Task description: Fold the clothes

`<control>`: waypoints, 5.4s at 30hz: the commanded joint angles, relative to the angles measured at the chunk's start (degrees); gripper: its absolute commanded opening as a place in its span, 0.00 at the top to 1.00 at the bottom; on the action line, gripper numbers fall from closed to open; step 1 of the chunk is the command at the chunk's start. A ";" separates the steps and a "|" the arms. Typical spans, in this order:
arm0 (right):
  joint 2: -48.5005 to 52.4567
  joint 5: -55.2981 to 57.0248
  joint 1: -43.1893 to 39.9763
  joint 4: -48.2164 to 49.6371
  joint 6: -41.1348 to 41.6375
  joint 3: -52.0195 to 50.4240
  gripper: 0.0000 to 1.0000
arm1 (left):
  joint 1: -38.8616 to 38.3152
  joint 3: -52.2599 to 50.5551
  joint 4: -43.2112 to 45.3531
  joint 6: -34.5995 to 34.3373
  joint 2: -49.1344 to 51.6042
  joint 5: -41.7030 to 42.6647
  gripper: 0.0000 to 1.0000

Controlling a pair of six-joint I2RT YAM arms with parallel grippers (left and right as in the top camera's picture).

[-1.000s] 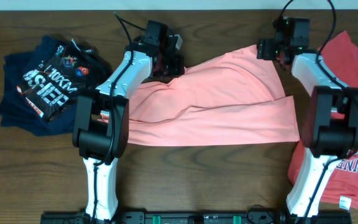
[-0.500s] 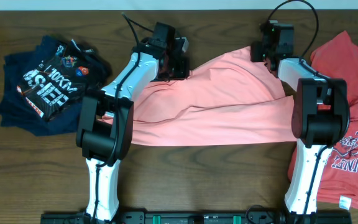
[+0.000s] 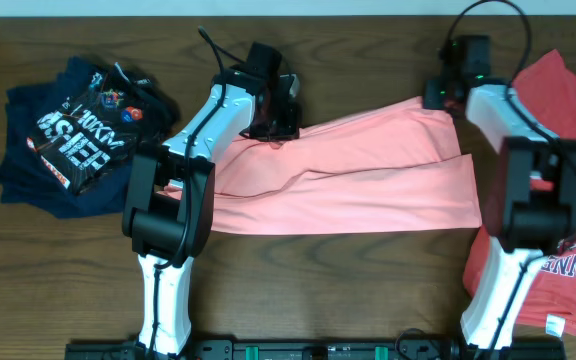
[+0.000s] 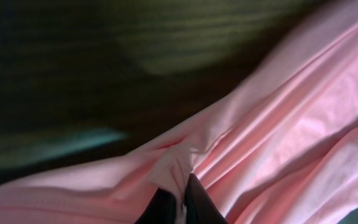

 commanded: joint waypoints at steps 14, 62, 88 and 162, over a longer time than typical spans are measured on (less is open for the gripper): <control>-15.85 6.97 -5.60 -36.59 0.72 -0.79 0.99 | -0.44 0.22 -24.76 -0.44 -9.14 -0.70 0.94; -15.85 5.22 -8.74 -45.03 -0.42 -10.12 0.51 | -13.38 -1.25 -17.38 -0.59 -2.40 -7.85 0.57; -15.85 5.22 -8.76 -44.41 -0.42 -10.10 0.49 | -5.33 0.17 -34.27 -8.85 -13.70 -27.12 0.57; -15.82 1.81 -8.74 -41.64 -3.41 -12.57 0.42 | 21.09 -37.20 5.29 0.04 -18.71 -13.14 0.94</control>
